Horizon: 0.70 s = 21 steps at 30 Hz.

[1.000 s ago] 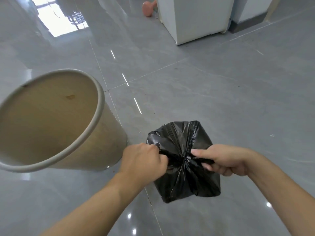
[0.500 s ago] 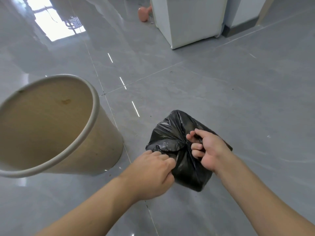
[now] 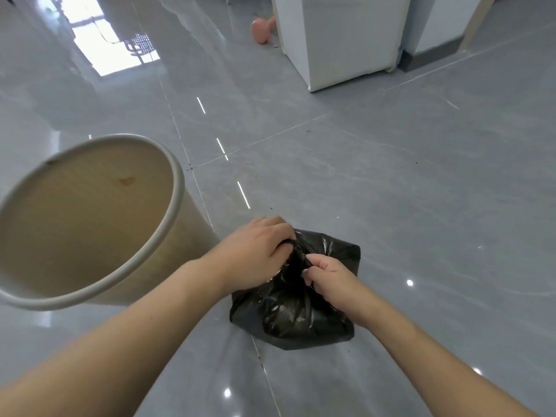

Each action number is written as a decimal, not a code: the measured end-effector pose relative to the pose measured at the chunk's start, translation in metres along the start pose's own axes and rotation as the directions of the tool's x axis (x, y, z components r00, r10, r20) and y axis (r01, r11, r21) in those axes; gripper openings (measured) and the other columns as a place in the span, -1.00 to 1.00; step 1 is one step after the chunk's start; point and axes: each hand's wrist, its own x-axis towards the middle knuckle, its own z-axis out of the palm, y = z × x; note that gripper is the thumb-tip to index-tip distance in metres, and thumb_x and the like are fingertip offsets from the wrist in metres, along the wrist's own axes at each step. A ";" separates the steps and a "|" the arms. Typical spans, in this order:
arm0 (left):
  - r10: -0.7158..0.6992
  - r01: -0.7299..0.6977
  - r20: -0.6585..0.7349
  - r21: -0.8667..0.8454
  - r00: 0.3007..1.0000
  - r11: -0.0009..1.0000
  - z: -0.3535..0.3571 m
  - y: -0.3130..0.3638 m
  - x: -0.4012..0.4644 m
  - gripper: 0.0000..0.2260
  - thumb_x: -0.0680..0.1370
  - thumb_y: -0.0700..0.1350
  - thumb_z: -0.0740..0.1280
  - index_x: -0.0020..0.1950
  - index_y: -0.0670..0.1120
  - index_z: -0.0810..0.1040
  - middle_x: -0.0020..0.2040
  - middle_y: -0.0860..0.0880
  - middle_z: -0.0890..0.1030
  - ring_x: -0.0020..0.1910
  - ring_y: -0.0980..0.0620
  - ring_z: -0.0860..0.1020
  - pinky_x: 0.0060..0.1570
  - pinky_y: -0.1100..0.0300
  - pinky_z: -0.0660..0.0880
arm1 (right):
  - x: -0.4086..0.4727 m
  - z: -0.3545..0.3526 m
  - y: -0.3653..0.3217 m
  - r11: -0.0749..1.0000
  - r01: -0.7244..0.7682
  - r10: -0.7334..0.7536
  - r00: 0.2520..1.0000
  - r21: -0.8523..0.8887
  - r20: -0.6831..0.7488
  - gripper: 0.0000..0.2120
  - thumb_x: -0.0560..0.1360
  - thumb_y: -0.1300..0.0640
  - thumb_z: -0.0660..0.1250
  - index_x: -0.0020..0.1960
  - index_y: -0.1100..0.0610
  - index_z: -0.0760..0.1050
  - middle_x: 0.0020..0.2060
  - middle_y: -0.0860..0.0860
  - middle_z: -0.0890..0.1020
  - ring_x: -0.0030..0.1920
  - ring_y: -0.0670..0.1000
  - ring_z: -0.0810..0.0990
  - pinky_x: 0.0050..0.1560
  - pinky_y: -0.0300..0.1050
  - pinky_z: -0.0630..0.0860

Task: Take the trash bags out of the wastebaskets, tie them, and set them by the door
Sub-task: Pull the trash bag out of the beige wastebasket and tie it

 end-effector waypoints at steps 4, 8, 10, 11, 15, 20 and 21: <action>-0.102 0.104 0.039 -0.063 0.994 0.993 -0.010 -0.004 0.011 -0.82 0.62 -0.08 0.16 0.11 -0.07 0.52 0.06 -0.01 0.59 0.07 -0.02 0.52 0.11 0.05 0.44 | -0.003 0.009 -0.004 0.999 -0.048 0.046 0.993 0.018 0.111 -0.91 0.48 0.14 0.28 -0.19 0.13 0.48 -0.38 -0.02 0.54 -0.40 -0.12 0.52 -0.32 -0.28 0.44; -0.279 0.287 0.067 -0.262 0.958 0.922 -0.002 -0.012 0.009 -0.83 0.63 -0.10 0.16 0.10 -0.05 0.53 0.03 -0.01 0.62 0.04 0.00 0.55 0.09 0.09 0.46 | -0.006 0.005 -0.005 0.841 0.136 -0.116 0.991 -0.523 0.071 -0.76 0.41 -0.12 0.24 -0.18 0.05 0.50 -0.14 -0.06 0.55 -0.12 -0.07 0.57 -0.03 -0.05 0.53; -0.309 0.315 0.073 -0.344 0.948 0.885 0.006 -0.015 0.006 -0.84 0.63 -0.10 0.16 0.06 -0.02 0.53 0.01 -0.01 0.63 0.02 0.02 0.56 0.08 0.10 0.48 | -0.007 0.003 -0.006 0.650 0.237 -0.241 0.965 -0.722 0.100 -0.70 0.43 -0.17 0.16 -0.21 0.07 0.41 -0.10 -0.09 0.43 -0.17 -0.05 0.51 -0.10 -0.03 0.49; -0.314 0.321 0.080 -0.373 0.946 0.871 0.011 -0.016 0.004 -0.86 0.64 -0.10 0.15 0.02 -0.01 0.51 -0.03 0.01 0.64 -0.02 0.03 0.57 0.02 0.12 0.49 | -0.008 0.003 -0.006 0.587 0.279 -0.284 0.950 -0.760 0.128 -0.71 0.45 -0.16 0.16 -0.22 0.06 0.38 -0.09 -0.10 0.40 -0.19 -0.05 0.49 -0.13 -0.05 0.47; -0.342 0.374 0.160 -0.510 0.926 0.774 0.025 -0.013 -0.004 -0.86 0.66 -0.13 0.12 -0.03 -0.05 0.44 -0.18 0.03 0.68 -0.19 0.08 0.61 -0.21 0.24 0.45 | -0.012 0.001 0.005 0.469 0.339 -0.390 0.908 -0.816 0.153 -0.74 0.50 -0.10 0.18 -0.23 0.07 0.34 -0.20 -0.06 0.43 -0.24 -0.01 0.49 -0.24 -0.07 0.43; -0.381 0.421 0.203 -0.613 0.902 0.668 0.038 -0.016 -0.005 -0.87 0.66 -0.13 0.10 -0.03 -0.05 0.39 -0.28 -0.06 0.68 -0.33 -0.01 0.57 -0.24 0.12 0.42 | -0.015 0.000 0.009 0.509 0.257 -0.408 0.912 -0.822 0.033 -0.81 0.49 -0.14 0.18 -0.11 -0.02 0.36 -0.23 -0.09 0.50 -0.14 0.02 0.54 -0.20 -0.09 0.33; -0.387 0.422 0.197 -0.611 0.901 0.670 0.039 -0.015 -0.005 -0.88 0.66 -0.13 0.10 -0.03 -0.06 0.40 -0.30 -0.05 0.68 -0.35 0.01 0.56 -0.26 0.13 0.42 | -0.015 -0.001 0.007 0.540 0.249 -0.394 0.919 -0.804 0.020 -0.81 0.49 -0.16 0.19 -0.10 -0.05 0.37 -0.23 -0.12 0.49 -0.13 -0.01 0.52 -0.18 -0.11 0.30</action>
